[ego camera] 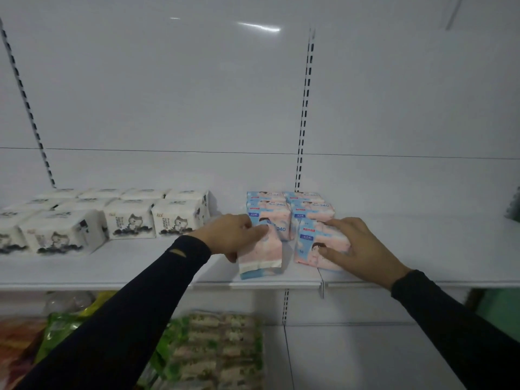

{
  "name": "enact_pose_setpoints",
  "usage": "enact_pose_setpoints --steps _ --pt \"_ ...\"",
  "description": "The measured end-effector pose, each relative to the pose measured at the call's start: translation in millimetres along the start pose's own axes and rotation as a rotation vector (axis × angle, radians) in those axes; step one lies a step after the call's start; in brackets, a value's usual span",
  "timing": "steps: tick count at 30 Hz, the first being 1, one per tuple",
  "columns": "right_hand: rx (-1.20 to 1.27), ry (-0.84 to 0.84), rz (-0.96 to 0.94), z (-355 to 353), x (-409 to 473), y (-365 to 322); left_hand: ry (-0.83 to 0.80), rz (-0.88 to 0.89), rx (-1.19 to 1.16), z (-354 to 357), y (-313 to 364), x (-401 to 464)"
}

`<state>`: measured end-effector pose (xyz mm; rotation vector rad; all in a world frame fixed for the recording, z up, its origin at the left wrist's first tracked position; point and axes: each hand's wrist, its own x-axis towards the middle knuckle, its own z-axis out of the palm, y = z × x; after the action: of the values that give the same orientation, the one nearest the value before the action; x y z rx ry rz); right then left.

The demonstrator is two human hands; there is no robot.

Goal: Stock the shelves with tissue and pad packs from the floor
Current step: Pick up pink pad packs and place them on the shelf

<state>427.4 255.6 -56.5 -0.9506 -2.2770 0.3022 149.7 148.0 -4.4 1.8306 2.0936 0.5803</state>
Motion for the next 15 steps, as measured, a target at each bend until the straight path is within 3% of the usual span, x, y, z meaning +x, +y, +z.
enact_pose_setpoints --steps 3,8,15 --pt "-0.002 -0.009 -0.009 -3.0 -0.5 3.2 0.126 -0.005 0.242 -6.6 6.1 -4.5" --pt "0.006 -0.066 -0.033 -6.5 6.4 12.8 0.018 0.017 0.042 -1.1 0.9 -7.5" --pt "0.015 -0.119 -0.162 -17.9 21.5 36.0 0.179 -0.186 0.179 14.2 19.2 -5.6"
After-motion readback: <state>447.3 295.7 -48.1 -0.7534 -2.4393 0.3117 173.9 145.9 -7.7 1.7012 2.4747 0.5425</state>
